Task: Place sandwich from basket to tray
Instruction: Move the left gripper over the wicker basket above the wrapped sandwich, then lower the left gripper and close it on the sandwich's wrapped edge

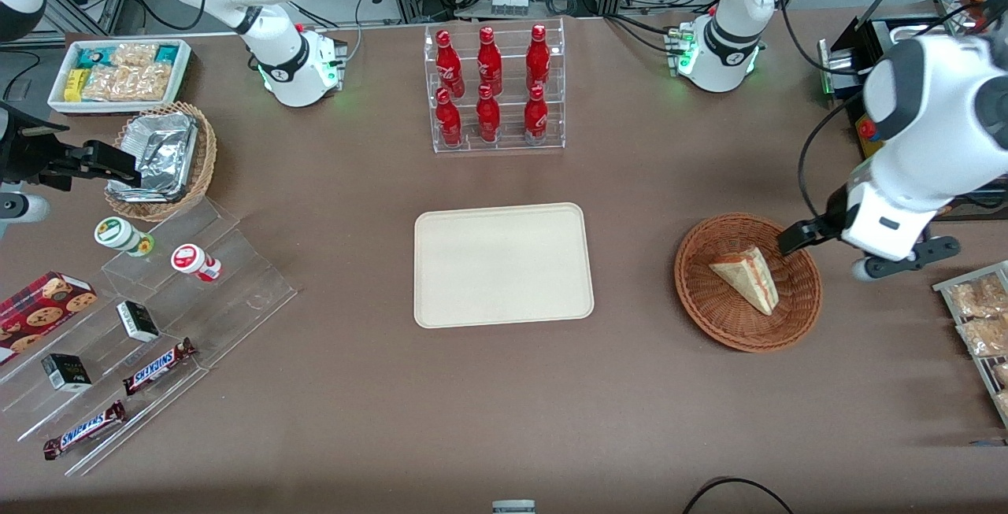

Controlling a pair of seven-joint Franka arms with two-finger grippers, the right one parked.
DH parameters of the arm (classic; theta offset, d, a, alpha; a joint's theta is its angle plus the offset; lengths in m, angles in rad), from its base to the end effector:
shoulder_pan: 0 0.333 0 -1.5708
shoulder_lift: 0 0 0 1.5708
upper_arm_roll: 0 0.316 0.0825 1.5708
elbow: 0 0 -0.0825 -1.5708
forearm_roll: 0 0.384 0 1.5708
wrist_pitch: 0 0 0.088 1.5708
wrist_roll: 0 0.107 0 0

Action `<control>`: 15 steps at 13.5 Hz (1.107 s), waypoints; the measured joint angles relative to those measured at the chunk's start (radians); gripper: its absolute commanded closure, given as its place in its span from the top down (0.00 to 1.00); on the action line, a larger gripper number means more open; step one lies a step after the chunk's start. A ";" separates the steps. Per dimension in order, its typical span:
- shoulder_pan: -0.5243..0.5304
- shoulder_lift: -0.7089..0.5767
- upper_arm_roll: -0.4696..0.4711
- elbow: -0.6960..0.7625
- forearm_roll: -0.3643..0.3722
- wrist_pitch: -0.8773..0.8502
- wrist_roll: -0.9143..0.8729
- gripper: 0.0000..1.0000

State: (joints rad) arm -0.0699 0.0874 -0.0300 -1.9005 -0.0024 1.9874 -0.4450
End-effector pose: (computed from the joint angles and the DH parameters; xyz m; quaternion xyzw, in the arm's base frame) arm 0.5793 -0.0578 0.4534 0.9851 0.1722 -0.0009 0.0023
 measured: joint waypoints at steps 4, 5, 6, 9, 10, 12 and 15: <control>-0.003 0.004 0.000 -0.122 0.000 0.179 -0.183 1.00; -0.003 0.005 0.000 -0.162 0.000 0.238 -0.219 1.00; -0.003 0.006 0.000 -0.205 0.000 0.302 -0.249 1.00; -0.003 0.024 0.001 -0.301 0.000 0.415 -0.277 1.00; -0.003 0.037 0.001 -0.309 0.000 0.424 -0.278 1.00; -0.003 0.056 0.001 -0.312 0.000 0.426 -0.281 1.00; -0.003 0.082 0.002 -0.321 0.000 0.426 -0.282 1.00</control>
State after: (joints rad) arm -0.0727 0.1691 -0.0283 -2.2212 -0.0021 2.4138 -0.7274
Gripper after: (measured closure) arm 0.000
